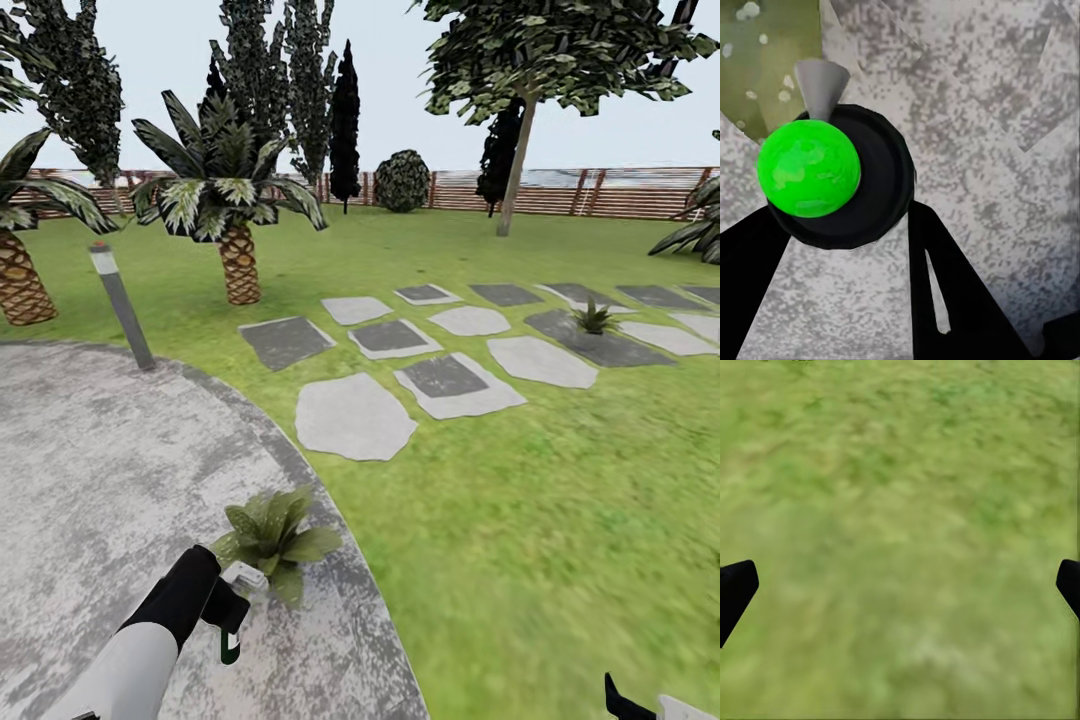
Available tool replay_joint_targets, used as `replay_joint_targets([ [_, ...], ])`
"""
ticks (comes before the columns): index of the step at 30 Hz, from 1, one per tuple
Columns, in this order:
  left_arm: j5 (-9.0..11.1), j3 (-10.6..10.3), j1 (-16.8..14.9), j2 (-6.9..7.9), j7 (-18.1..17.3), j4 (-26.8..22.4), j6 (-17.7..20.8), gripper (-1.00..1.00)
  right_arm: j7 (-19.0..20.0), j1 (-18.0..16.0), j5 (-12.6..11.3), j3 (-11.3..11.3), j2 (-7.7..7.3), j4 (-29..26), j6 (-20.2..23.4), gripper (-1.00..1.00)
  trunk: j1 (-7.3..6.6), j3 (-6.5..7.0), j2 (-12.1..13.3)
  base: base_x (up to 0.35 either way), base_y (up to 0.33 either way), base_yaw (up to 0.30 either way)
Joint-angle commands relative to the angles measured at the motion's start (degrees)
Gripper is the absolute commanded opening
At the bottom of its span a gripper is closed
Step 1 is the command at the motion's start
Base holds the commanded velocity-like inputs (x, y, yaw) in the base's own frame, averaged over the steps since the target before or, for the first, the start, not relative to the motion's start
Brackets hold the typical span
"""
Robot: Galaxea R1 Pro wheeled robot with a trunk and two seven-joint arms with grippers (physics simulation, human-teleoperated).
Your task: Pick up the pesticide atomizer in the garden and spray insectifuge to fully cover both potted plants in the garden.
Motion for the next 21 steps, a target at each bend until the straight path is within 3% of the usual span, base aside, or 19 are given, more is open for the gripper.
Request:
replay_joint_targets([
  [1,-0.62,0.49,-0.04,-0.09,-0.43,-0.15,0.11,-1.0,0.47,-0.08,0.33,-0.48,0.0,0.04,-0.29,1.0,0.0,0.04,-0.02,0.081,-0.232,0.0],
  [6,-0.62,0.86,-0.04,0.03,-0.43,-0.19,0.11,-1.0,0.47,-0.1,0.33,-0.48,0.0,0.04,-0.29,1.0,0.0,0.47,-0.02,0.029,-0.101,0.0],
  [12,-0.62,3.59,-0.06,0.08,-0.51,-0.19,0.03,-1.0,0.47,-0.11,0.33,-0.48,0.0,0.04,-0.29,1.0,0.0,0.99,-0.02,0.002,-0.006,0.0],
  [21,-0.62,3.72,-0.04,0.0,-0.52,-0.19,0.02,-1.0,0.47,-0.11,0.33,-0.48,0.0,0.04,-0.29,1.0,0.0,1.77,-0.02,0.0,0.0,0.0],
])
